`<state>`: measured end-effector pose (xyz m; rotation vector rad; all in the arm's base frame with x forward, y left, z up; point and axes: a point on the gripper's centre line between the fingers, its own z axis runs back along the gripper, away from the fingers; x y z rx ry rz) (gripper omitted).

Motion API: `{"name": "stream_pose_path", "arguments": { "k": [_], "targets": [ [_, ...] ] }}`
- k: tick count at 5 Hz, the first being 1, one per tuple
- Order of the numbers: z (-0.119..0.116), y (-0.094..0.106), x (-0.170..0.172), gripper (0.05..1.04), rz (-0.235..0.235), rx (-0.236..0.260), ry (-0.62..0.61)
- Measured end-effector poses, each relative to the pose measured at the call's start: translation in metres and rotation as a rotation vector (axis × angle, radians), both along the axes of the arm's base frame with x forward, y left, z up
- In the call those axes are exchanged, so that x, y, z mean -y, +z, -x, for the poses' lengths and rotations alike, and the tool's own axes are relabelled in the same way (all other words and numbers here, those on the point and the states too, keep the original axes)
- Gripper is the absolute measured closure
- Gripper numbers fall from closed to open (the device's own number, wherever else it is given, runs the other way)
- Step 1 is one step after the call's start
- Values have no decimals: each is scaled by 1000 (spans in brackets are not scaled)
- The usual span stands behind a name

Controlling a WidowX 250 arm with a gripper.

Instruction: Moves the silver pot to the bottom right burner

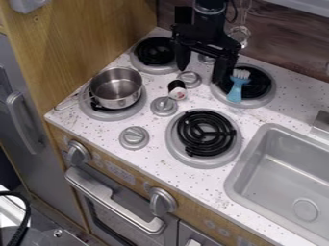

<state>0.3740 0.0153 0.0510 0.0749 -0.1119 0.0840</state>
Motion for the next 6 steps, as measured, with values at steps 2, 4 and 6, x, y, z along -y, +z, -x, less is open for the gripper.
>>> {"name": "stream_pose_path", "arguments": {
  "k": [2,4,6],
  "targets": [
    [6,-28,-19,86,46,-43,86],
    [-7,-58,-89,86,59,-4,260],
    [-23,-88,-131,86,30,-25,309]
  ]
}}
